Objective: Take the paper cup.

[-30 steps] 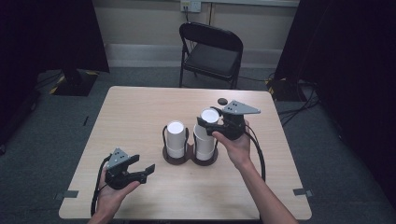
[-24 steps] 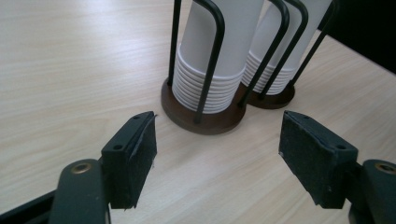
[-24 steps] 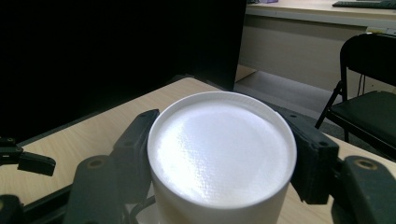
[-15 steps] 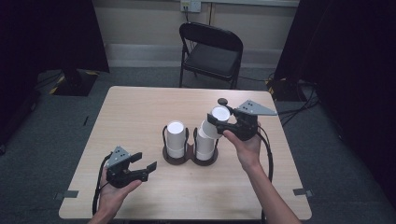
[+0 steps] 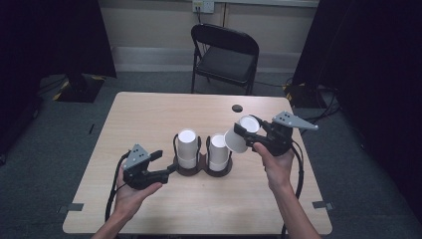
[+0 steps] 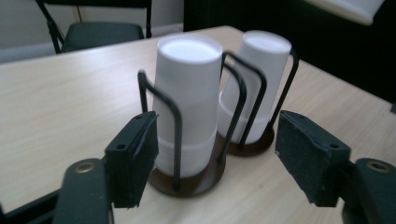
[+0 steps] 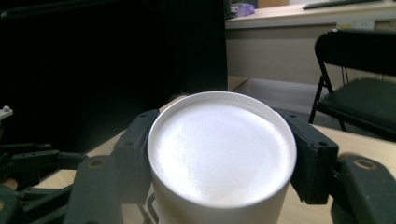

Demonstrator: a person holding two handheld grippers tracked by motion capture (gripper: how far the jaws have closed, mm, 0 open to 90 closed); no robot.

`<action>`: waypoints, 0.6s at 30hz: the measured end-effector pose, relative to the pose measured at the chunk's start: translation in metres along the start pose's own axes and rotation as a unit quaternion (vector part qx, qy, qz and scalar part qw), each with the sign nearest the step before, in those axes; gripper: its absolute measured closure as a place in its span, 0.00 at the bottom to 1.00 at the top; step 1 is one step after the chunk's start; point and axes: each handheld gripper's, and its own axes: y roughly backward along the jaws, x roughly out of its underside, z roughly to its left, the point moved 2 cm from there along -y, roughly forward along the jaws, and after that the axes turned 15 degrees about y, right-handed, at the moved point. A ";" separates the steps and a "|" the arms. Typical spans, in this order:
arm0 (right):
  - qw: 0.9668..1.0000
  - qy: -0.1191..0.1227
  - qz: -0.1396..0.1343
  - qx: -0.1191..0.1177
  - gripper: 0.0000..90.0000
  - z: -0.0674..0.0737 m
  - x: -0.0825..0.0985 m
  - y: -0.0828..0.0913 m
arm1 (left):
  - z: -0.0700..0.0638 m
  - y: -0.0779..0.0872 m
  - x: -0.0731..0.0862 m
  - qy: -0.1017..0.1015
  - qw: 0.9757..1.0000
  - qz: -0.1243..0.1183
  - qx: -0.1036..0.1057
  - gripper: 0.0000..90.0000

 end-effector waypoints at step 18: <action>0.986 -0.139 -0.050 -0.072 0.39 0.025 0.042 0.009 | -0.019 -0.008 0.013 -0.040 0.997 0.013 0.070 0.48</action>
